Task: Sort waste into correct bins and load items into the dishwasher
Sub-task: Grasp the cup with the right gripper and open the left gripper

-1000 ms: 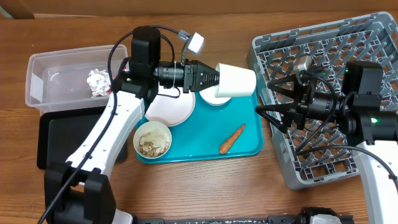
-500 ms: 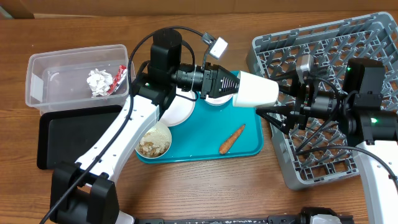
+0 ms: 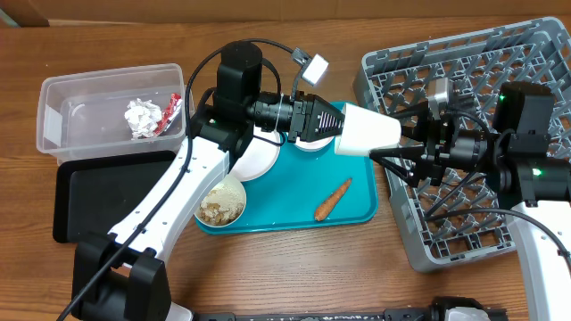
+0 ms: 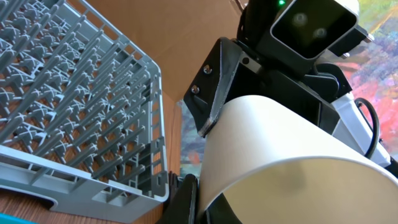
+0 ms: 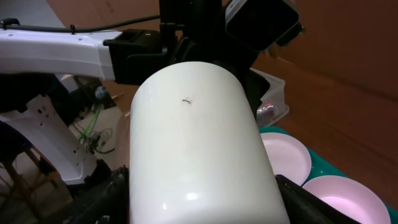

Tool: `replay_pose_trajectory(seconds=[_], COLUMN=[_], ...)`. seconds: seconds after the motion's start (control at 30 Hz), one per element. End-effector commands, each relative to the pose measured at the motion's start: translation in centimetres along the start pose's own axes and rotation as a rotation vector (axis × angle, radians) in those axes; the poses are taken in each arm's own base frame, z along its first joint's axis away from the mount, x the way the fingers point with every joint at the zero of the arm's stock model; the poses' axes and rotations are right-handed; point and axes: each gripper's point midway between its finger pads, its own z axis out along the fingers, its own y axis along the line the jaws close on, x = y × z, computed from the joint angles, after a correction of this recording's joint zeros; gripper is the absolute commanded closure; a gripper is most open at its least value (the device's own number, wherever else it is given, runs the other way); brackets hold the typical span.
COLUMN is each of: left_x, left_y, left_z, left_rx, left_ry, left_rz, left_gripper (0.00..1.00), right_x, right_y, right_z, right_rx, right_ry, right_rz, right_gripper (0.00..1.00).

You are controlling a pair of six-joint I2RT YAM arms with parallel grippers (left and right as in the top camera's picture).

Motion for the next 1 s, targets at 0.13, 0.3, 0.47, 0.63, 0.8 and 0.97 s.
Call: replay_pose_trajectory(seconds=[0.13, 0.3, 0.47, 0.63, 0.8, 0.97], left_x=[-0.6, -0.6, -0.6, -0.5, 0.1, 1.2], left_y=[0.5, 0.5, 0.5, 1.5, 6.0, 11.1], left_z=[0.3, 0.3, 0.3, 0.0, -1.5, -4.9], left_rx=[-0.024, -0.026, -0.026, -0.066, -0.289, -0.575], left_ry=[-0.017, -0.018, -0.018, -0.028, -0.064, -0.074], left_rz=[-0.009, -0.009, 0.015, 0.042, 0.012, -0.034], left_gripper=[0.96, 0.87, 0.62, 0.45, 0.32, 0.26], right_x=[-1.1, -1.3, -1.3, -0.7, 0.7, 2.2], right_y=[0.9, 0.8, 0.8, -0.9, -4.7, -9.0], right_z=[-0.1, -0.1, -0.1, -0.1, -0.9, -3.3], right_rx=[-0.034, -0.032, -0.030, 0.068, 0.297, 0.604], right_ry=[-0.021, -0.025, -0.024, 0.012, 0.076, 0.108], right_rz=[-0.040, -0.059, -0.058, 0.004, 0.123, 0.287], right_gripper=[0.30, 0.40, 0.46, 0.47, 0.51, 0.53])
